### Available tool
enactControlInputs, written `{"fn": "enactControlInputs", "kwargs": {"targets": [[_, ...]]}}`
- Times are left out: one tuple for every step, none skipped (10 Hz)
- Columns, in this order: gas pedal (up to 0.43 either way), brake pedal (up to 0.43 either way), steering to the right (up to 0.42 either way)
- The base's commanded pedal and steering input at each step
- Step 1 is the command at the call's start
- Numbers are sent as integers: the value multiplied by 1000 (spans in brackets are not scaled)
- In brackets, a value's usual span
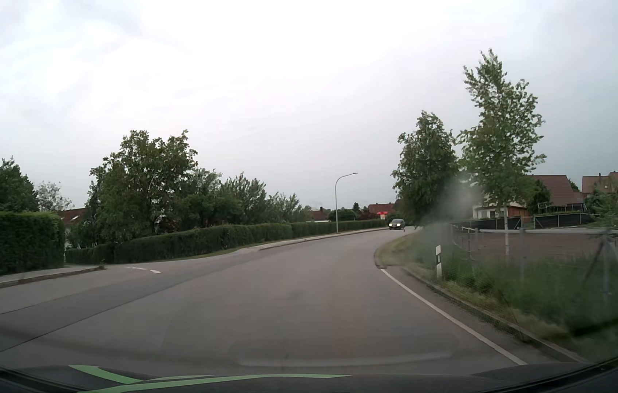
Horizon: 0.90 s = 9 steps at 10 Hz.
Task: Follow the waypoints while adhering to traffic rules and regulations
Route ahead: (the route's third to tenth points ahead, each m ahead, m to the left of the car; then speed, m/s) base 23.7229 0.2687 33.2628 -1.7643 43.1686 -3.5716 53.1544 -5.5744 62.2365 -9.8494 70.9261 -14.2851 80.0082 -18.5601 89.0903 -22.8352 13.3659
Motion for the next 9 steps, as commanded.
{"fn": "enactControlInputs", "kwargs": {"targets": [[20, 0, 24], [20, 0, 25], [20, 0, 27], [20, 0, 29], [20, 0, 30], [20, 0, 30], [20, 0, 31], [20, 0, 33], [20, 0, 33]]}}
